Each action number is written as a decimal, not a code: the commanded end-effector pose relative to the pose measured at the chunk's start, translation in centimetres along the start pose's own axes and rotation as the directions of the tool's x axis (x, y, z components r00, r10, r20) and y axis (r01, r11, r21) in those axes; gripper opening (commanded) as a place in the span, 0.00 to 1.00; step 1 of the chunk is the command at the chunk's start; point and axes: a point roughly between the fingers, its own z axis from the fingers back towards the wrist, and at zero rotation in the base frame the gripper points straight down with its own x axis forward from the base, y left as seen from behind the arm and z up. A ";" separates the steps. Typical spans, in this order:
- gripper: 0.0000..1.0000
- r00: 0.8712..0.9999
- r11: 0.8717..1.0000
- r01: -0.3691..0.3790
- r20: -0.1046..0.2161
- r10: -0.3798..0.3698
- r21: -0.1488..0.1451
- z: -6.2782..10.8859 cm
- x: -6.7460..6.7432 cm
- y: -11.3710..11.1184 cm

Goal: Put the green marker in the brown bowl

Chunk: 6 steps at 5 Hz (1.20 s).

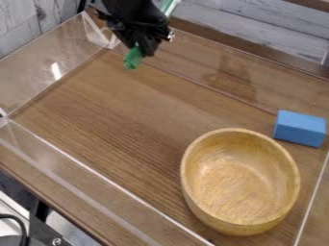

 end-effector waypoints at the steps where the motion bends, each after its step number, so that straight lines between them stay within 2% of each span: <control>1: 0.00 0.999 1.000 0.010 0.052 -0.010 0.012 1.4 0.3 -1.6; 2: 0.00 0.997 0.999 0.036 0.061 -0.036 -0.001 2.1 -0.6 -4.0; 3: 0.00 0.994 0.995 0.089 0.059 -0.087 -0.037 2.3 -1.8 -7.3; 4: 0.00 0.991 0.991 0.119 0.064 -0.115 -0.062 2.7 -3.2 -10.5; 5: 0.00 0.987 0.986 0.149 0.069 -0.143 -0.075 2.2 -4.7 -13.3; 6: 0.00 0.983 0.983 0.168 0.084 -0.162 -0.071 1.3 -5.8 -14.5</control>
